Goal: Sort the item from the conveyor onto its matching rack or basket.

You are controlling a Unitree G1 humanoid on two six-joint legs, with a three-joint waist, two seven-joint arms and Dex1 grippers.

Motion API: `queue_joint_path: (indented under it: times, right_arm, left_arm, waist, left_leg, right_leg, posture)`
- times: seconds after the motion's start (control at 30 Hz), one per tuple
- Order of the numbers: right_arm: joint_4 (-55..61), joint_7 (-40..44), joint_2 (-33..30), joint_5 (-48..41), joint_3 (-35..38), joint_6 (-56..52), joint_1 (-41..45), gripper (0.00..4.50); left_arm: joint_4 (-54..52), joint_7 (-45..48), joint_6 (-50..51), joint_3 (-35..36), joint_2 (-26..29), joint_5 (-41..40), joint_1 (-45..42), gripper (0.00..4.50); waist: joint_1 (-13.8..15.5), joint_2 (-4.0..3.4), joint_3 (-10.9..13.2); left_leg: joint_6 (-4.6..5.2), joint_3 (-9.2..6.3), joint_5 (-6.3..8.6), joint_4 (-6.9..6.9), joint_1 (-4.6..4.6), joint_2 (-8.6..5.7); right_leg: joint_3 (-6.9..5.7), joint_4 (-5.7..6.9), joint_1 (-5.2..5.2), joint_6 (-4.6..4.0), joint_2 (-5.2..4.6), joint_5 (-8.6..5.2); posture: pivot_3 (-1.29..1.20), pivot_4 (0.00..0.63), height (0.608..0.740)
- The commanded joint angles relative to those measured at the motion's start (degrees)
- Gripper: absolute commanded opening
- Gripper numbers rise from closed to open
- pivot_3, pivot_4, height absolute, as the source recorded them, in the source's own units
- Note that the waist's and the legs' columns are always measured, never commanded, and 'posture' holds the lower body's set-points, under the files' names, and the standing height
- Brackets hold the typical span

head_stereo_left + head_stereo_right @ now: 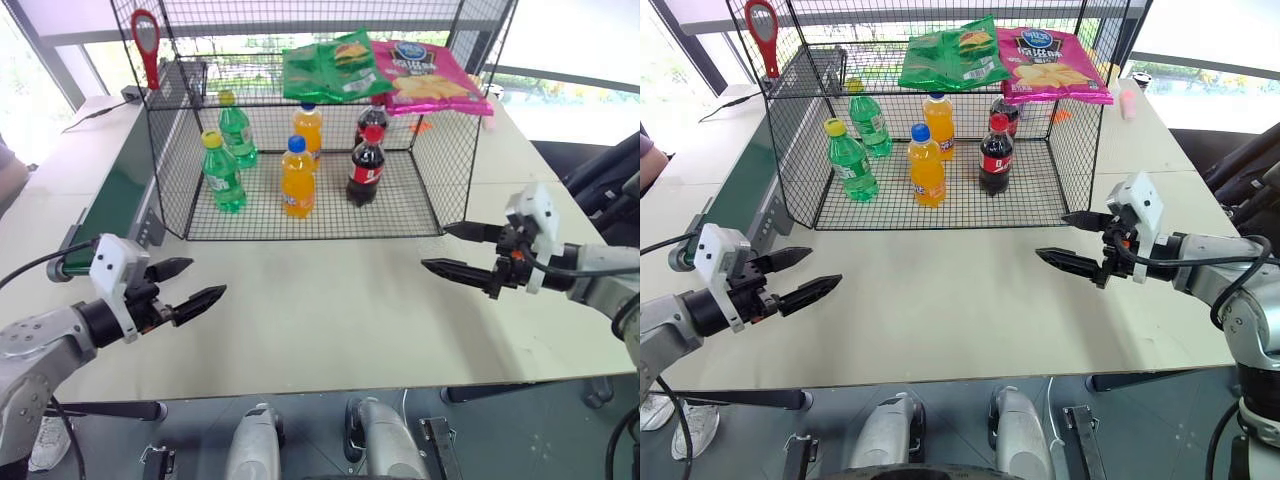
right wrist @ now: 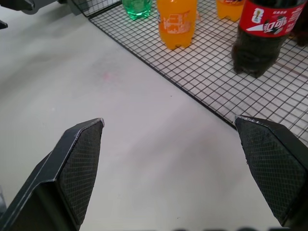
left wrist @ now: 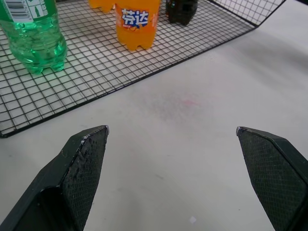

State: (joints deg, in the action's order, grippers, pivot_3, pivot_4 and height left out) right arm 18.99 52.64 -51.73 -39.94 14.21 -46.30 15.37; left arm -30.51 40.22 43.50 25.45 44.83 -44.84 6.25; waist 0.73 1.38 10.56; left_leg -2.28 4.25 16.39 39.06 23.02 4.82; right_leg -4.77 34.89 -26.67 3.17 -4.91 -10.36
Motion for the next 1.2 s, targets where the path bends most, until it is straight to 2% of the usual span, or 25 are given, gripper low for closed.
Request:
queue_joint_path:
  times: [0.03,0.37,0.53,0.67,1.2]
  right_arm:
    - [2.2,-0.4,0.4,0.0,-0.2,1.2,0.0,4.50]
    - [2.1,-1.0,0.7,0.4,-0.9,1.7,0.2,4.50]
    - [2.4,-1.5,0.9,0.6,-1.5,1.9,0.1,4.50]
    - [2.9,-2.1,0.9,0.6,-1.4,1.8,0.0,4.50]
    - [2.7,-3.5,1.5,1.0,-2.1,1.9,0.9,4.50]
  left_arm:
    - [-1.9,-0.1,1.5,1.1,0.7,-3.0,-1.0,4.49]
    - [-2.6,-1.8,2.0,-0.1,1.2,-2.7,-1.8,4.49]
    - [-2.0,-5.6,-1.8,-2.6,0.4,4.9,-2.6,4.49]
    - [-1.1,-6.0,-3.1,-4.2,-0.2,7.2,-3.6,4.49]
    - [-0.3,-2.9,-1.3,-3.2,-0.3,3.3,-4.1,4.49]
  waist:
    - [0.0,0.00,0.0]
    - [0.0,0.00,0.0]
    - [0.0,0.00,0.0]
    - [0.0,0.00,0.0]
    - [0.0,0.00,0.0]
  left_leg:
    - [0.00,0.00,0.00,0.00,0.00,0.00]
    - [0.00,0.00,0.00,0.00,0.01,0.00]
    - [0.00,0.00,0.00,0.00,0.00,-0.01]
    - [0.00,0.00,0.00,0.00,0.00,-0.01]
    - [0.00,0.01,0.00,0.01,0.00,-0.01]
  right_leg:
    - [0.00,0.00,0.00,0.00,0.00,0.00]
    - [0.00,0.00,0.00,-0.01,0.00,0.00]
    - [0.00,0.00,0.01,-0.01,0.01,0.01]
    - [0.00,0.00,0.02,-0.02,0.01,0.01]
    - [0.00,0.01,0.01,-0.04,0.01,0.03]
  posture:
    - [0.00,0.150,0.740]
    - [0.00,0.150,0.740]
    - [0.00,0.150,0.740]
    - [0.00,0.150,0.740]
    - [0.00,0.150,0.740]
